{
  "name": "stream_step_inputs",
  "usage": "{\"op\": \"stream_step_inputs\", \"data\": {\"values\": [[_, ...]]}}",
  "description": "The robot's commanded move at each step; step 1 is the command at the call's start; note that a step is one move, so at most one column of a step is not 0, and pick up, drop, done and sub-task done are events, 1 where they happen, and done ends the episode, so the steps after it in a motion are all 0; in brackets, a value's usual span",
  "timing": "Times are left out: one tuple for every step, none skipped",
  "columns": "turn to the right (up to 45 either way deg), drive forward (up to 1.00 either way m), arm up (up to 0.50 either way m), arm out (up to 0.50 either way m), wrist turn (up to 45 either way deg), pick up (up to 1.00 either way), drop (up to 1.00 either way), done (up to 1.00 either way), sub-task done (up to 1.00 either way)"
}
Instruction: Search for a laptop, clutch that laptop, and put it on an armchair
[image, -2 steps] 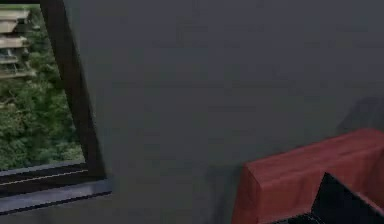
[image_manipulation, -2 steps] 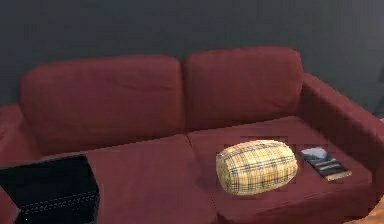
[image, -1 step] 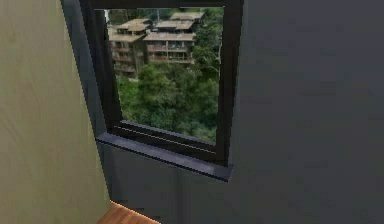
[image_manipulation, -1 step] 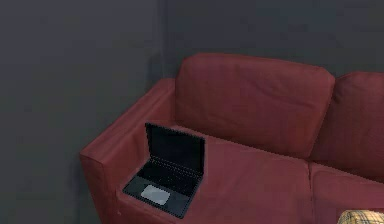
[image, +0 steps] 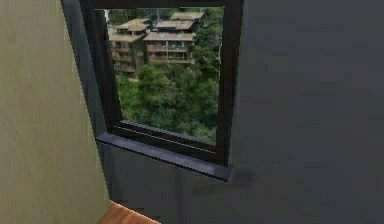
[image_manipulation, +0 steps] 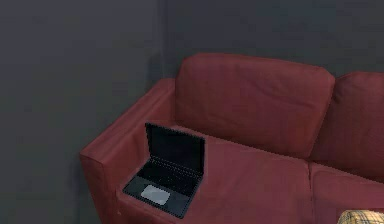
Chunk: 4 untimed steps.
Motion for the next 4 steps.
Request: {"op": "stream_step_inputs", "data": {"values": [[0.0,0.00,0.12,0.00,0.0,0.00,0.00,0.00,0.00],[0.0,0.00,0.00,0.22,0.0,0.00,0.00,0.00,0.00],[0.0,0.00,0.00,0.00,45.0,0.00,0.00,0.00,0.00],[0.0,0.00,0.00,0.00,45.0,0.00,0.00,0.00,0.00]]}}
